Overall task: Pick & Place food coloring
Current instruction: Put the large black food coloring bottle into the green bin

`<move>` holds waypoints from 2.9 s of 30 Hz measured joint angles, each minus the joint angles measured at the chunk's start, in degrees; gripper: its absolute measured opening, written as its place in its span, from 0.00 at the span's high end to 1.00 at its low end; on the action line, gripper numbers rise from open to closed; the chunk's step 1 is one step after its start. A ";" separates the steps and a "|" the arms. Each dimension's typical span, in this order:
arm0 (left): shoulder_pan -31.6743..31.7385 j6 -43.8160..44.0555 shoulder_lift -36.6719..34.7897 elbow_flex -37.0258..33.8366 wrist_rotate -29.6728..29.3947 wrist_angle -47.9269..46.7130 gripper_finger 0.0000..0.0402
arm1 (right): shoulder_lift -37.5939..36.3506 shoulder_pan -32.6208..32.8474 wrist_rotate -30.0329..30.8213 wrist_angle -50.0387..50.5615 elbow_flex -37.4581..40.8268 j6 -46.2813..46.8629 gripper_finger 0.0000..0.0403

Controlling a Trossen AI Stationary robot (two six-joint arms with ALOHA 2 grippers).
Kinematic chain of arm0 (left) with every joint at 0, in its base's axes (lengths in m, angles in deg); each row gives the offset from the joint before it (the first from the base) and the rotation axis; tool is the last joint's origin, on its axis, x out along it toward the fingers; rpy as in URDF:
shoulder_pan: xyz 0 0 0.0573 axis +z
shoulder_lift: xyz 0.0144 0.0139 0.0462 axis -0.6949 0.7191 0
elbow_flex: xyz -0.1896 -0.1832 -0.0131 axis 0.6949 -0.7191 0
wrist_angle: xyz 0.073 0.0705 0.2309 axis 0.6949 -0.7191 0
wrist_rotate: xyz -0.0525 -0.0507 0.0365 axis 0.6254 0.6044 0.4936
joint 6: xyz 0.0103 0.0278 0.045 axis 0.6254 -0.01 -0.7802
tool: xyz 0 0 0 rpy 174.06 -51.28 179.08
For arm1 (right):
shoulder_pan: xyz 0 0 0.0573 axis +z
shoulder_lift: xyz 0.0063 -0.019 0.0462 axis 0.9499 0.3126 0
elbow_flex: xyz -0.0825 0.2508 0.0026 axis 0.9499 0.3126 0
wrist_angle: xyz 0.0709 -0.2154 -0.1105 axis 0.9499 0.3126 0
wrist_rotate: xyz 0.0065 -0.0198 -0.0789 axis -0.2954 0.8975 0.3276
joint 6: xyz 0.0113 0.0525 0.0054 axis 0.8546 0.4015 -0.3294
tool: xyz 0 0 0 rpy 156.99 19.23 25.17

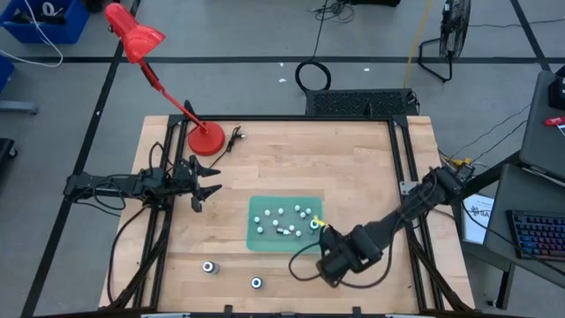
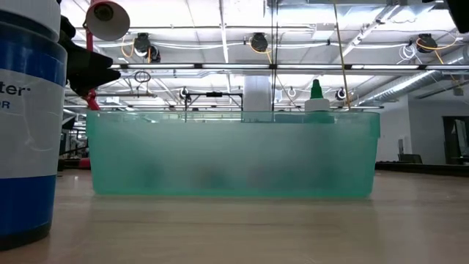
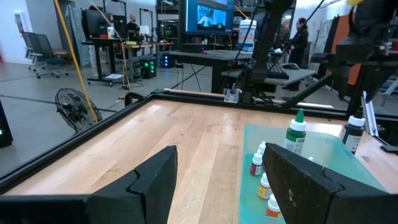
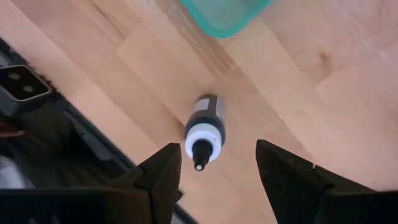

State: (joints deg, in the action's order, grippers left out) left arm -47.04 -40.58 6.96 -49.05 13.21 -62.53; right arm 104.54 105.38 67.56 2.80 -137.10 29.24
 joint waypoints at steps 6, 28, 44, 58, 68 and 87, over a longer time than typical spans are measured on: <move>0.00 0.00 0.00 0.00 0.00 -0.01 0.40 | 1.97 1.85 0.49 -0.38 0.00 1.63 0.51; 0.01 0.01 0.00 0.00 0.00 0.01 0.40 | 5.46 2.90 -1.26 -6.16 5.46 1.42 0.51; 0.00 0.01 0.00 0.00 0.00 0.00 0.40 | 4.89 2.83 -4.04 -7.52 6.08 0.97 0.69; 0.00 0.00 0.00 0.00 0.00 0.01 0.40 | -2.93 2.63 5.20 -8.67 6.10 -4.40 0.73; 0.01 0.00 0.00 0.00 0.02 0.01 0.40 | -9.98 -2.87 12.90 -16.55 3.57 -18.97 0.73; 0.00 0.00 0.00 0.00 0.00 0.01 0.40 | 2.13 -13.37 3.41 0.48 -13.14 -32.80 0.73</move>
State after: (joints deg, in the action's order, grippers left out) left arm -47.04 -40.59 6.96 -49.05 13.21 -62.52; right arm 106.67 92.01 70.97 3.29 -150.23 -3.56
